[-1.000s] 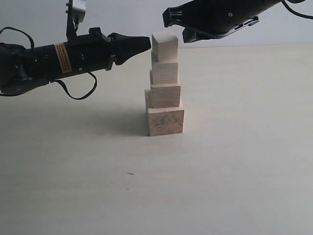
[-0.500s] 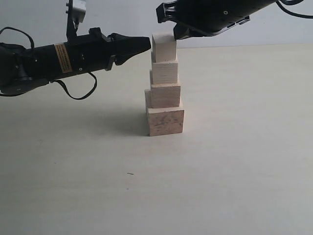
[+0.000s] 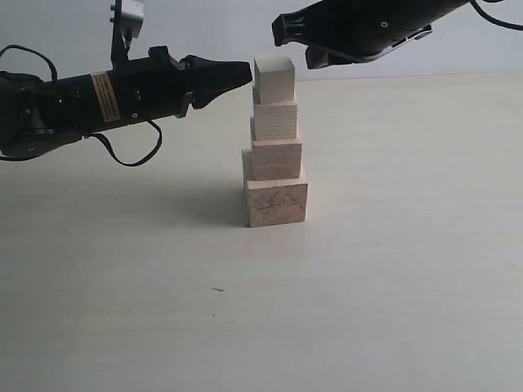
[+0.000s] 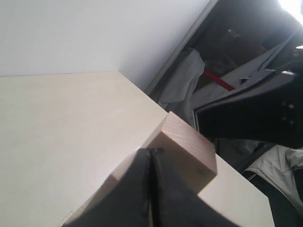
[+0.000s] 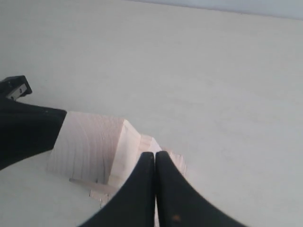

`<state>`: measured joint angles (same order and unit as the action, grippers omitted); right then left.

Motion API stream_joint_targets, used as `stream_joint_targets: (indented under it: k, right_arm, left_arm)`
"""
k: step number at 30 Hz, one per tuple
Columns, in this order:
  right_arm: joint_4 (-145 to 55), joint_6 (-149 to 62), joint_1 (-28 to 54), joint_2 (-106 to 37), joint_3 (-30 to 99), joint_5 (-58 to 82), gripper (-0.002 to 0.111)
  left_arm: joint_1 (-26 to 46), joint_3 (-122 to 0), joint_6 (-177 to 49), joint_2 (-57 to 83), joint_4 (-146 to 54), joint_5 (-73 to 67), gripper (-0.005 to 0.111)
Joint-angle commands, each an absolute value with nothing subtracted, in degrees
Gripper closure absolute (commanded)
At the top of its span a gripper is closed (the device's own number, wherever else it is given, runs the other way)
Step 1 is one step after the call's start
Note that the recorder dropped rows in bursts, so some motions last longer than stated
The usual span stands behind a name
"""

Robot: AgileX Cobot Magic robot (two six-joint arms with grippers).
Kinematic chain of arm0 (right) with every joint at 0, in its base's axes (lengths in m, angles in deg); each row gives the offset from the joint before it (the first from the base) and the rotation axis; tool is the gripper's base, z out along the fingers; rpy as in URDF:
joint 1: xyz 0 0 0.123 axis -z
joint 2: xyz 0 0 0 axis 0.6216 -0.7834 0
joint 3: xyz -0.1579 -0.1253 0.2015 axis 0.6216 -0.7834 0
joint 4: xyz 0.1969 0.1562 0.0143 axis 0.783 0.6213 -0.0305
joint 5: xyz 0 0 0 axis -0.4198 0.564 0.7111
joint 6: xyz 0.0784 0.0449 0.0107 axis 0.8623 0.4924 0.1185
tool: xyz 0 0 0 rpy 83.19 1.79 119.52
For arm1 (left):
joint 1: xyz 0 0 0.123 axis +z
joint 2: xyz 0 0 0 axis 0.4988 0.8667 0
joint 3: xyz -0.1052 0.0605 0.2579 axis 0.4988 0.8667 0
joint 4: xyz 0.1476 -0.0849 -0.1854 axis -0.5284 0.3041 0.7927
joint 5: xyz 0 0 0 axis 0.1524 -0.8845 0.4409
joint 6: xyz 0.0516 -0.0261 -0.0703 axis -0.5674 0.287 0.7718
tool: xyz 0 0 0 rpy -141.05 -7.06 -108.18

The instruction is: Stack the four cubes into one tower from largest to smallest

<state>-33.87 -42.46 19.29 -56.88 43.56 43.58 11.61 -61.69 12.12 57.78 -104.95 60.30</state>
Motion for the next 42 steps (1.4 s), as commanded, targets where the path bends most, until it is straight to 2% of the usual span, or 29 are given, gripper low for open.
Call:
stream_joint_targets:
  k: [1,42]
  right_arm:
    - [-33.35,-43.64,19.11,-56.92,43.91,45.60,0.108]
    - [-23.41,-52.81,19.11,-56.92,43.91,43.91,0.108]
  left_arm:
    - [11.31,-61.93,11.91,57.62,-104.27,60.50,0.107]
    - [11.03,-61.93,11.70,57.62,-104.02,60.50,0.107]
